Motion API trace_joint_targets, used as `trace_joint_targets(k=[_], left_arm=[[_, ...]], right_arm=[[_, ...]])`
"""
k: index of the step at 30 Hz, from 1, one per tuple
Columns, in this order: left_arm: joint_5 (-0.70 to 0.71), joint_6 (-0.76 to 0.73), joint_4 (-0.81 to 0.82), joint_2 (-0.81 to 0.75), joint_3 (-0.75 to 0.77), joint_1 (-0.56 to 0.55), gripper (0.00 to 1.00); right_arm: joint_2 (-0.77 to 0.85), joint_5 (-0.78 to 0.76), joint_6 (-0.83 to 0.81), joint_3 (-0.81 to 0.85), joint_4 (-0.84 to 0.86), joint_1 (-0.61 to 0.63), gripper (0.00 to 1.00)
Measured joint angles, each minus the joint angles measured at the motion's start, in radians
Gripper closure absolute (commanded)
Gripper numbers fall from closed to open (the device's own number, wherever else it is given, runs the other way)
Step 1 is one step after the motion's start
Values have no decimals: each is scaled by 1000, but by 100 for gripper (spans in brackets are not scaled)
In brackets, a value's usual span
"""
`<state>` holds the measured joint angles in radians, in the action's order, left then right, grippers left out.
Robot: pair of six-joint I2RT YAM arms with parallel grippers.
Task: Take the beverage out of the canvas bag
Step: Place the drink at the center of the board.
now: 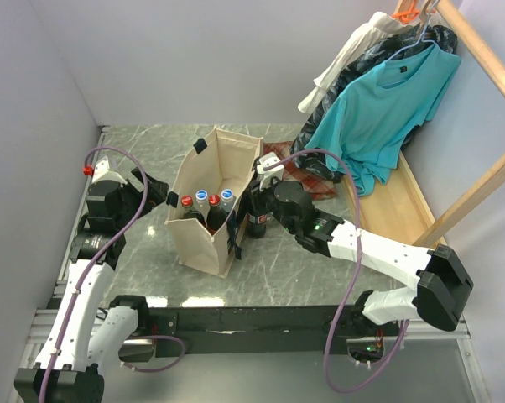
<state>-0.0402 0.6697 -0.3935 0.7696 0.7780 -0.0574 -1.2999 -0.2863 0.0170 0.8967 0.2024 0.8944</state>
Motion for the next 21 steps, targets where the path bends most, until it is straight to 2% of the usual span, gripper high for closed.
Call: trace_joint_targets(k=[2, 3, 8, 9, 13, 14, 15, 21], left_arm=[[2, 0, 0, 0, 0, 0, 4], [3, 0, 0, 0, 0, 0, 4], [3, 0, 0, 0, 0, 0, 4], [3, 0, 0, 0, 0, 0, 4], [3, 0, 0, 0, 0, 0, 4], [3, 0, 0, 0, -1, 0, 4], [3, 0, 0, 0, -2, 0, 4], [3, 0, -1, -1, -4, 0, 4]], right_arm=[[0, 0, 0, 0, 0, 0, 98], [0, -1, 0, 0, 0, 0, 90], [0, -6, 4, 0, -2, 0, 80], [0, -8, 4, 0, -2, 0, 71], [0, -12, 6, 1, -5, 0, 63], [0, -13, 7, 1, -6, 0, 54], [0, -13, 8, 1, -7, 0, 50], [0, -20, 16, 32, 1, 0, 44]])
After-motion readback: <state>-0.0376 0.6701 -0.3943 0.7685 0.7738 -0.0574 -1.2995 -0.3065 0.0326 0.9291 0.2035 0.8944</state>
